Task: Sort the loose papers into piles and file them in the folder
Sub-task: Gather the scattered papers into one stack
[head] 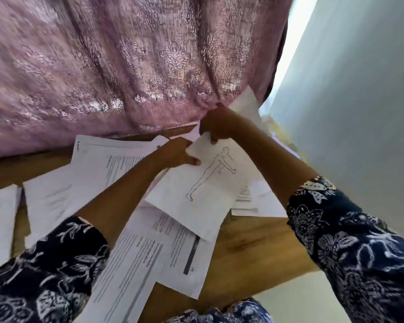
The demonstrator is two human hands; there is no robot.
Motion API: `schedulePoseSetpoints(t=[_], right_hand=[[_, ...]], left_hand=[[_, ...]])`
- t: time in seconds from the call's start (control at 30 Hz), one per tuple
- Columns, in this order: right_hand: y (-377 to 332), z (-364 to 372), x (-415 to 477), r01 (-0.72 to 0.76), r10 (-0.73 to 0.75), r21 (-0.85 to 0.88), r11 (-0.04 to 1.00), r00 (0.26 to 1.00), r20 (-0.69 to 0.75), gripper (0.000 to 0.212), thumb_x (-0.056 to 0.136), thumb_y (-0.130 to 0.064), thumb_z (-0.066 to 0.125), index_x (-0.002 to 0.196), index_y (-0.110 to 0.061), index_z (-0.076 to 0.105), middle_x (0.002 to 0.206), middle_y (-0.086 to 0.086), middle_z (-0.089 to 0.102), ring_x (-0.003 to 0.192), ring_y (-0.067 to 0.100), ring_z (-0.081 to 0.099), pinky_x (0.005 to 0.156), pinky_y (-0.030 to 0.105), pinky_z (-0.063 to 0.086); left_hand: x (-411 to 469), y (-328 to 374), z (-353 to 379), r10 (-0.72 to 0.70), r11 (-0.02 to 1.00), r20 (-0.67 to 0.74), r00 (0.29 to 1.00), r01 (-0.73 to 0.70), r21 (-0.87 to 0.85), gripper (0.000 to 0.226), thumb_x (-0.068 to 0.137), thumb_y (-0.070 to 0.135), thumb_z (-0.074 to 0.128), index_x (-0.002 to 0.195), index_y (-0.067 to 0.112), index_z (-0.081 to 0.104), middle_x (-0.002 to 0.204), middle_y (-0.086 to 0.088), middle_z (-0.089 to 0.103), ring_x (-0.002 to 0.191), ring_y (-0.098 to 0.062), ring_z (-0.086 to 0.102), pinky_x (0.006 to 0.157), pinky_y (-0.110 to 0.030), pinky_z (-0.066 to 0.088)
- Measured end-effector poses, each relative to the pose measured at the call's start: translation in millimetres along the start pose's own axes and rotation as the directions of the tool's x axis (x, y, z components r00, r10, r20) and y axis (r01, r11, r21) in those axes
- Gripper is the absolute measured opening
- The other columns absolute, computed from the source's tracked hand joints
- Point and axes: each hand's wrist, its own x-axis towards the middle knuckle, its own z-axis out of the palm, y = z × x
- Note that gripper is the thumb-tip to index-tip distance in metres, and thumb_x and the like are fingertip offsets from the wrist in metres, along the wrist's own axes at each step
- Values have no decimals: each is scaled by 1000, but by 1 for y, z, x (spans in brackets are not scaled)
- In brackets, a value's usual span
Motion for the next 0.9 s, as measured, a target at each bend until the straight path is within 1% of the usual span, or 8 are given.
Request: schedulePoseSetpoints(t=[0.07,0.17,0.3,0.37,0.43,0.5,0.73,0.9], right_hand=[[-8,10,12,10,-34,-69,998,929,-369,55,64,-29,86,115,-21,67,119,3,66,120,24,56,110,62,22],[-32,45,4,-115,364,397,911,675,-641,79,68,-34,83,138,-16,49,147,8,44,138,27,36,115,54,16],[-78,100,-28,-99,838,993,57,545,6,98,76,-35,78,151,-12,19,157,9,21,145,24,19,118,44,18],[-92,116,-36,-50,635,901,-430,693,341,92,79,-32,77,150,-14,22,152,7,33,136,25,37,110,43,34],[-102,116,-35,-78,336,752,-655,861,382,55,84,-22,71,133,-8,50,128,9,61,111,25,61,94,40,51],[-110,105,-27,-10,320,800,-600,914,251,25,83,-11,71,107,-5,65,102,10,71,92,25,68,80,36,56],[-115,27,-5,260,596,959,-113,790,-144,20,85,-21,72,101,-11,66,95,9,71,90,26,68,79,40,57],[-150,41,4,198,591,971,-134,803,-82,27,84,-20,73,109,-15,63,97,2,70,93,21,67,83,41,57]], left_hand=[[-11,-12,5,-110,965,-16,994,103,-242,43,76,29,81,110,9,63,111,-6,67,100,-26,61,99,-40,44],[-50,-38,19,-294,798,-80,952,199,-569,30,82,18,75,108,13,62,103,-3,64,85,-16,61,75,-26,47],[-103,-78,32,-459,583,-139,878,179,-793,41,77,18,79,114,9,65,103,-5,70,81,-11,67,68,-21,55],[-125,-91,34,-489,516,-129,862,167,-840,46,65,32,84,104,14,68,95,1,72,75,-7,69,71,-23,58],[-142,-94,32,-465,517,-157,871,123,-847,66,43,52,91,96,19,69,88,4,75,78,-7,71,67,-20,57],[-149,-94,25,-446,593,-234,864,89,-800,67,45,50,92,99,20,69,88,9,74,86,-8,70,77,-22,56],[-161,-55,-42,-338,662,-654,677,-323,-677,59,68,13,78,118,31,53,109,24,62,99,8,62,76,-12,51],[-161,-68,-24,-310,790,-677,667,-216,-574,69,72,26,83,131,21,47,127,4,59,111,4,58,91,-18,51]])
